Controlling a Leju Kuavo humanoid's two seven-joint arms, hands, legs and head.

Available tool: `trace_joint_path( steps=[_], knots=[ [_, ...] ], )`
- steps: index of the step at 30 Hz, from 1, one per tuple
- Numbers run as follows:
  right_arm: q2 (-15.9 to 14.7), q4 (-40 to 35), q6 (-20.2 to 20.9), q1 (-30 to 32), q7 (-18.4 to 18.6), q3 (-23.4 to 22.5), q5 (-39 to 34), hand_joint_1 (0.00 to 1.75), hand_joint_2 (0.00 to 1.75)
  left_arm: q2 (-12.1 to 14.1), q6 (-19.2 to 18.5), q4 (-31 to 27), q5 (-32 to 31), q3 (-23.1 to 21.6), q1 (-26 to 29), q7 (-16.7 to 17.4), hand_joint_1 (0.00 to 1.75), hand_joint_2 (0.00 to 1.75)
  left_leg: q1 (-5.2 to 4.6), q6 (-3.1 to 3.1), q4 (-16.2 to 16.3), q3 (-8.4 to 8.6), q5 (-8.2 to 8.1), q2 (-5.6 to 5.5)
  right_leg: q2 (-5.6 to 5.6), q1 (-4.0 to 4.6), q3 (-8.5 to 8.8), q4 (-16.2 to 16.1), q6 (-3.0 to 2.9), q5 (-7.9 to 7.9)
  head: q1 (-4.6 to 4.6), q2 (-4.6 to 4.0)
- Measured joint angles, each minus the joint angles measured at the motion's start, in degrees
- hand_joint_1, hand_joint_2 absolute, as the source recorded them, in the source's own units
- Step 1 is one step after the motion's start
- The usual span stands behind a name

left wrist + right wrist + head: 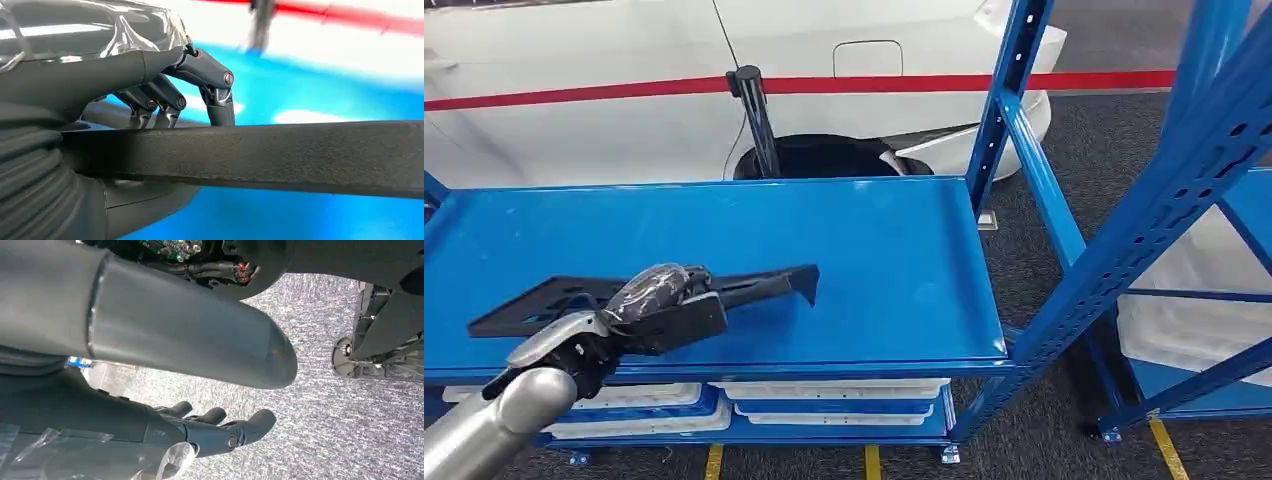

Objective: Take the parts from the cabinet and place them on the table.

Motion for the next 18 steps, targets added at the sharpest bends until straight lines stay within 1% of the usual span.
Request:
trace_joint_path(
  steps=[1,2,3,5,7,8,10,11,14,16,18],
  knots=[
    [0.0,0.0,0.0,-0.01,0.0,0.0,0.0,0.0,0.0,-0.05,1.48,-0.57,0.79,0.86,0.24,-1.35,1.75,1.75,0.0,0.0,0.0,0.01,0.0,-0.02,-0.04,0.0,0.02,0.0,0.0,0.0,0.0,0.0],
    [0.0,0.0,0.0,-0.05,0.0,0.02,0.0,0.0,0.0,-0.2,2.13,-1.05,1.52,1.49,0.28,-2.09,1.75,1.75,0.0,0.0,0.0,0.03,0.0,-0.02,-0.05,0.0,0.06,0.0,0.0,0.0,0.0,0.0],
    [0.0,0.0,0.0,-0.08,-0.02,0.02,0.02,0.0,0.0,-0.22,2.7,-1.44,3.73,2.03,0.5,-2.97,1.75,1.75,0.0,0.0,0.0,0.1,0.0,0.0,-0.04,0.0,0.1,0.0,0.0,0.0,0.0,0.0],
    [0.0,0.0,0.04,-0.04,-0.02,0.07,0.04,0.0,0.0,-0.39,4.18,-2.25,9.48,3.61,1.73,-6.43,1.75,1.75,0.0,0.0,0.0,0.19,-0.01,0.04,-0.01,0.0,0.14,-0.01,0.0,0.0,0.0,0.0],
    [0.0,0.0,0.09,0.0,-0.04,0.22,0.04,0.0,0.0,-0.92,6.22,-3.44,13.39,5.34,2.36,-9.72,1.75,1.75,0.02,0.0,0.0,0.22,-0.01,-0.05,-0.1,0.01,0.1,-0.01,-0.01,-0.01,0.0,0.0],
    [0.0,0.0,0.09,-0.02,-0.15,0.28,0.04,0.0,0.0,-1.14,7.27,-3.81,14.31,5.78,2.46,-10.77,1.75,1.75,0.03,0.0,0.0,0.23,-0.01,-0.09,-0.15,0.01,0.14,-0.01,-0.01,-0.02,0.0,0.0],
    [0.0,0.0,0.02,-0.12,-0.37,0.31,-0.11,0.0,0.0,-2.32,13.09,-5.84,17.66,8.31,2.79,-14.54,1.75,1.75,0.03,0.0,-0.01,0.26,-0.01,-0.07,-0.14,0.02,0.17,-0.01,-0.01,-0.02,0.0,0.0],
    [0.0,0.0,-0.04,-0.14,-0.39,0.33,-0.13,0.0,0.0,-3.09,15.71,-6.83,18.37,9.54,2.97,-15.29,1.75,1.75,0.03,0.0,-0.01,0.26,-0.01,-0.05,-0.14,0.02,0.16,-0.01,-0.01,-0.01,0.0,0.0],
    [0.02,0.0,-0.22,-0.08,-0.46,0.35,-0.2,0.0,0.0,-4.39,21.37,-9.73,16.83,12.81,3.0,-15.59,1.75,1.75,0.02,-0.02,0.0,0.23,0.01,-0.03,-0.12,0.02,0.21,-0.01,-0.01,0.01,0.0,0.0],
    [0.02,0.0,-0.37,-0.04,-0.44,0.37,-0.31,0.0,0.0,-5.18,26.38,-11.46,13.39,14.35,3.22,-15.61,1.75,1.75,0.03,-0.03,0.01,0.19,0.03,-0.03,-0.12,0.02,0.17,-0.01,-0.01,0.03,0.0,0.0],
    [0.04,0.0,-0.7,-0.05,-0.35,0.37,-0.52,0.0,0.0,-6.21,32.72,-13.47,7.36,16.02,3.17,-14.0,1.75,1.75,0.03,-0.03,0.02,0.14,0.03,-0.02,-0.12,0.02,0.12,-0.01,-0.01,0.04,0.0,0.0]
  ],
)
